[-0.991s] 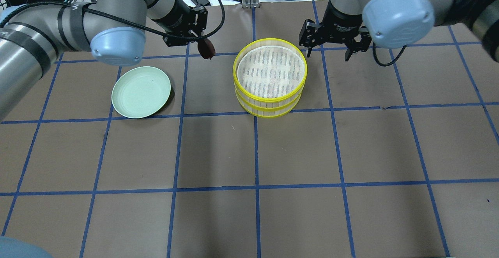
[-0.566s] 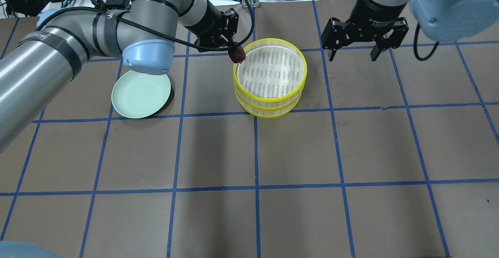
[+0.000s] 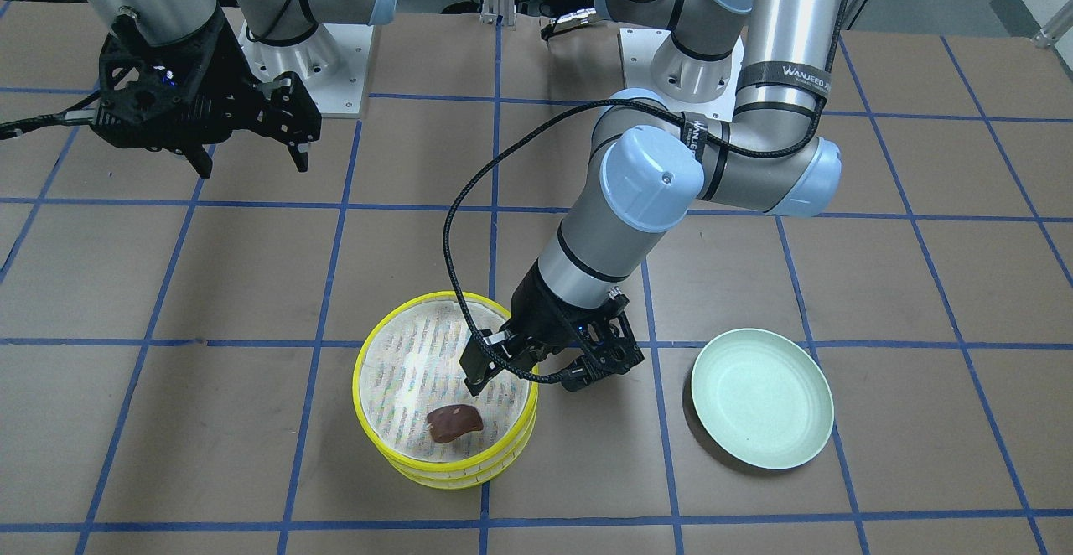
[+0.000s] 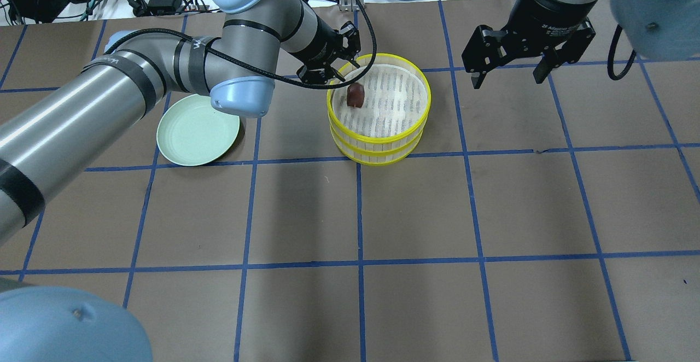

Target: Stack buns with steamer

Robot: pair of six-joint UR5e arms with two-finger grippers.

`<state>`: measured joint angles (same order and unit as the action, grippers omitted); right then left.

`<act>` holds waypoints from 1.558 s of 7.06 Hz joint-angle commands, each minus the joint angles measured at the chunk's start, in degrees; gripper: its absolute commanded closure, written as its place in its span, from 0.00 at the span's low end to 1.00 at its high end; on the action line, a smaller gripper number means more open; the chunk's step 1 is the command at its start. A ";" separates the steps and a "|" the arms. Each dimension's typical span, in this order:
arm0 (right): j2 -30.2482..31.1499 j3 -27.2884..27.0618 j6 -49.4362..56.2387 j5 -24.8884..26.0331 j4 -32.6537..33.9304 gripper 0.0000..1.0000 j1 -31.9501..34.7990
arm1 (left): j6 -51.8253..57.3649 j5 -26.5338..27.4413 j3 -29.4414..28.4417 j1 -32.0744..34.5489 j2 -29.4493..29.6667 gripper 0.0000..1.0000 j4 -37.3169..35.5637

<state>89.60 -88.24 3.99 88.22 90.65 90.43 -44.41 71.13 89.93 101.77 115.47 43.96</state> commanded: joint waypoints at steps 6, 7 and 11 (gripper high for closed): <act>0.75 0.00 -0.12 0.29 0.58 0.00 0.01 | 36.61 17.55 -1.86 -13.68 -14.90 0.00 27.53; 1.28 0.00 -0.12 0.64 2.76 0.00 0.01 | 44.94 17.72 -1.87 -14.57 -17.36 0.00 30.45; 1.64 -0.18 -4.44 3.19 3.31 0.00 0.89 | 47.04 17.81 -0.55 -18.09 -21.52 0.00 36.19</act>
<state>91.60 -88.40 0.21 91.22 93.86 91.15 2.28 88.94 89.05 84.02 94.81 79.32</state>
